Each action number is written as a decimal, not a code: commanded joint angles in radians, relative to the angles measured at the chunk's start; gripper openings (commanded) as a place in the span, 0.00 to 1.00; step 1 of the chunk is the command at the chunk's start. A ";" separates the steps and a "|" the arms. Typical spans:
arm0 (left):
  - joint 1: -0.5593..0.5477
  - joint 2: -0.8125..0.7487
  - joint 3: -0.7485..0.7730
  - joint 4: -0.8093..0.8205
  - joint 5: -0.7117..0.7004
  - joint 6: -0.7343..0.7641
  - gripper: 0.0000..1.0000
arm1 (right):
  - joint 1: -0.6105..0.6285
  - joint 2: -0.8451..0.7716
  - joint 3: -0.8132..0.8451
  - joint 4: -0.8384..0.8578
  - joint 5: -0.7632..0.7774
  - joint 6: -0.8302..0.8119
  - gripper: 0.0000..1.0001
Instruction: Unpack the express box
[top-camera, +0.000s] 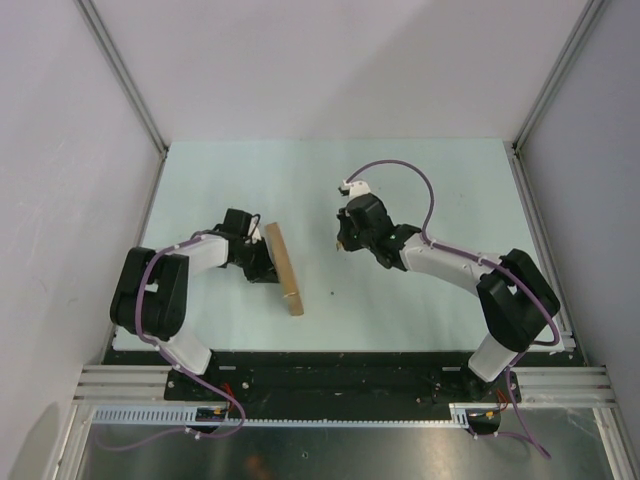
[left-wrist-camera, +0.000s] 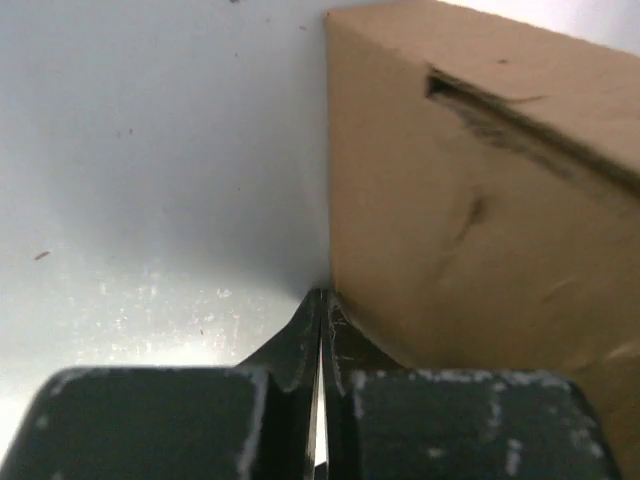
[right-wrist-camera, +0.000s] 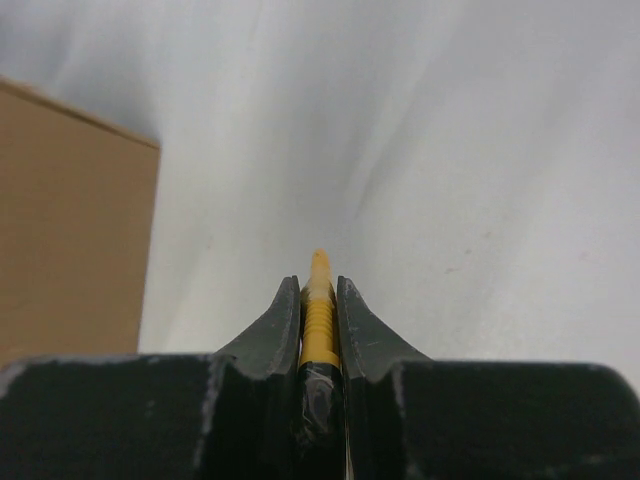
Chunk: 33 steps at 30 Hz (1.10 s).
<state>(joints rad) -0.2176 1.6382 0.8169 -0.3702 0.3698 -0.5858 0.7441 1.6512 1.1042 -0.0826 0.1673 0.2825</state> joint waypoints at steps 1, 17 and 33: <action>-0.005 0.009 0.002 -0.061 -0.051 0.038 0.03 | 0.037 0.016 0.043 0.072 -0.080 -0.028 0.00; -0.002 -0.015 0.016 -0.068 -0.090 0.049 0.06 | 0.124 0.061 0.100 0.090 -0.112 -0.048 0.00; 0.156 -0.170 0.195 -0.190 -0.304 0.070 0.39 | 0.136 -0.053 0.126 -0.066 0.001 -0.060 0.00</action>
<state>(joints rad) -0.1093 1.5200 0.8997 -0.5449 0.1326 -0.5476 0.8707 1.6932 1.1805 -0.0994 0.1116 0.2344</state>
